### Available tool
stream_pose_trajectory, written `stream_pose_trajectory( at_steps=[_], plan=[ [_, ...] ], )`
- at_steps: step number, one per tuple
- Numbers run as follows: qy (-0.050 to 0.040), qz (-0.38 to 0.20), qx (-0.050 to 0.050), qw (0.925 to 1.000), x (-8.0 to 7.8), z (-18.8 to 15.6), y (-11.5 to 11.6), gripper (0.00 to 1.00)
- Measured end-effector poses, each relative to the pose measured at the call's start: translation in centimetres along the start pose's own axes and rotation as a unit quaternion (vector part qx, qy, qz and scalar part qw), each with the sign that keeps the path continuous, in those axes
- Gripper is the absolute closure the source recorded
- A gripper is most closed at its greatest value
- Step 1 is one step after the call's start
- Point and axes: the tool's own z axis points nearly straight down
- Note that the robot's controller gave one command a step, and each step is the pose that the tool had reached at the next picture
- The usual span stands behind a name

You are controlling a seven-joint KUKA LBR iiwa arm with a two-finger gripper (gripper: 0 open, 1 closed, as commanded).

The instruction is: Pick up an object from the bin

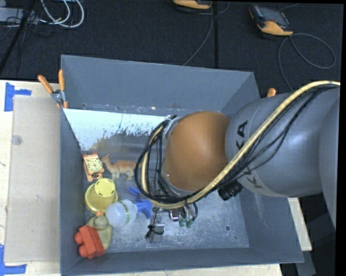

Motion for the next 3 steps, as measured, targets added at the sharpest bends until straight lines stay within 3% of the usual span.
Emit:
stream_pose_trajectory(
  at_steps=[1, 2, 3],
  plan=[
    [0.0044, -0.005, 0.001, 1.0, -1.7, 3.2, 0.1, 0.0],
    [0.0013, -0.055, 0.0, 0.9985, -4.2, 8.2, -4.6, 1.0],
    [0.0015, -0.054, 0.0, 0.9985, -4.2, 8.2, -4.6, 0.0]
  ],
)
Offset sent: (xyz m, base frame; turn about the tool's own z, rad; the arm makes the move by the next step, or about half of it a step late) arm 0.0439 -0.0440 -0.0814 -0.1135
